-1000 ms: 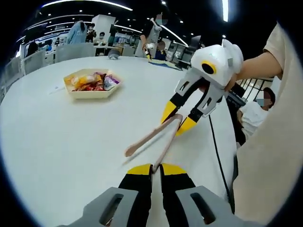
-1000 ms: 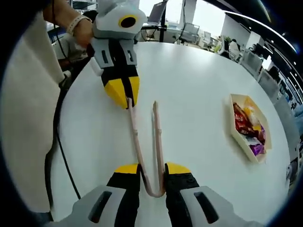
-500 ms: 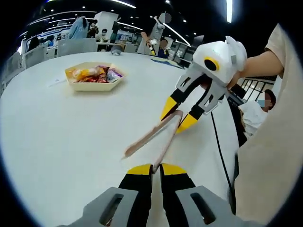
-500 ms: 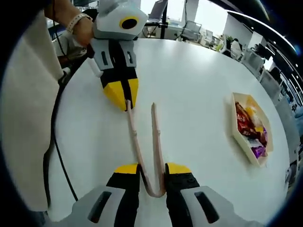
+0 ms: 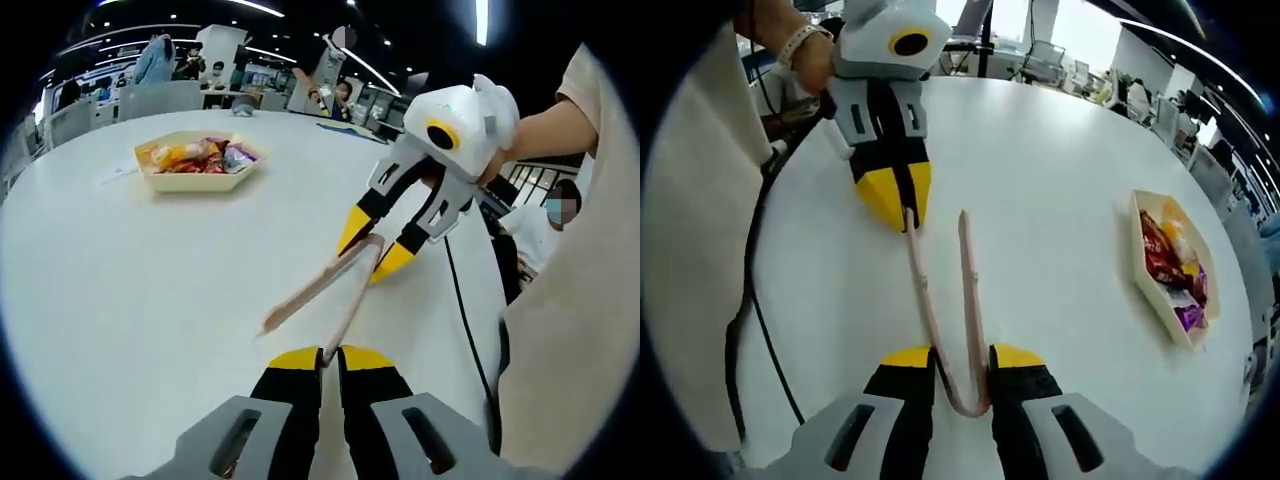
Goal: Place the target food into the container with the food tongs after gripping and lifting it, then release it inside without dropping or visibly crushing the food.
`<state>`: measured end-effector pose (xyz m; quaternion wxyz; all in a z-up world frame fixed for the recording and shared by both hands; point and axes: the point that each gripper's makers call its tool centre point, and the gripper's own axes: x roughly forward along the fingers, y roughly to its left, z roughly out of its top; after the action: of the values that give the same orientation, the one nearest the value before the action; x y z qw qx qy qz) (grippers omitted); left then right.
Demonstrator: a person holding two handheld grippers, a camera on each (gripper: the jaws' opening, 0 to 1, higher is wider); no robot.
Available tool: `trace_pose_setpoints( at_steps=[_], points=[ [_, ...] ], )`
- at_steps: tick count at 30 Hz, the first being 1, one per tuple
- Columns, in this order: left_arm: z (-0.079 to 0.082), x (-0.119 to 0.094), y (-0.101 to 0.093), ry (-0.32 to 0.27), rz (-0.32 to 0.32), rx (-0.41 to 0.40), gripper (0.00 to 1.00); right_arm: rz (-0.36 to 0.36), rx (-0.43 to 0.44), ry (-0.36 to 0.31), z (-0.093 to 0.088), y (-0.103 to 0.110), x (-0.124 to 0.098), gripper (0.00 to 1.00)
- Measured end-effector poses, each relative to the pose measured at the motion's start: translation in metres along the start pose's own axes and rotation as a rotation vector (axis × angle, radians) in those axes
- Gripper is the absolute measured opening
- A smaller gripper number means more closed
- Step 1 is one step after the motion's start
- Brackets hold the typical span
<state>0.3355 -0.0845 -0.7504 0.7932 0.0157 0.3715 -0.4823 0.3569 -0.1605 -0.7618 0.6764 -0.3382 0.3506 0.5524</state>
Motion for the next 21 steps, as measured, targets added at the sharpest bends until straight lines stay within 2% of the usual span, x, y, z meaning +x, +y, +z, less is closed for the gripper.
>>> trace_pose_setpoints(
  at_steps=[21],
  points=[
    [-0.0008,0.0009,-0.0030,0.015,-0.002,0.013,0.03,0.009,0.061,-0.001,-0.0073,0.0013,-0.0064,0.21]
  ],
)
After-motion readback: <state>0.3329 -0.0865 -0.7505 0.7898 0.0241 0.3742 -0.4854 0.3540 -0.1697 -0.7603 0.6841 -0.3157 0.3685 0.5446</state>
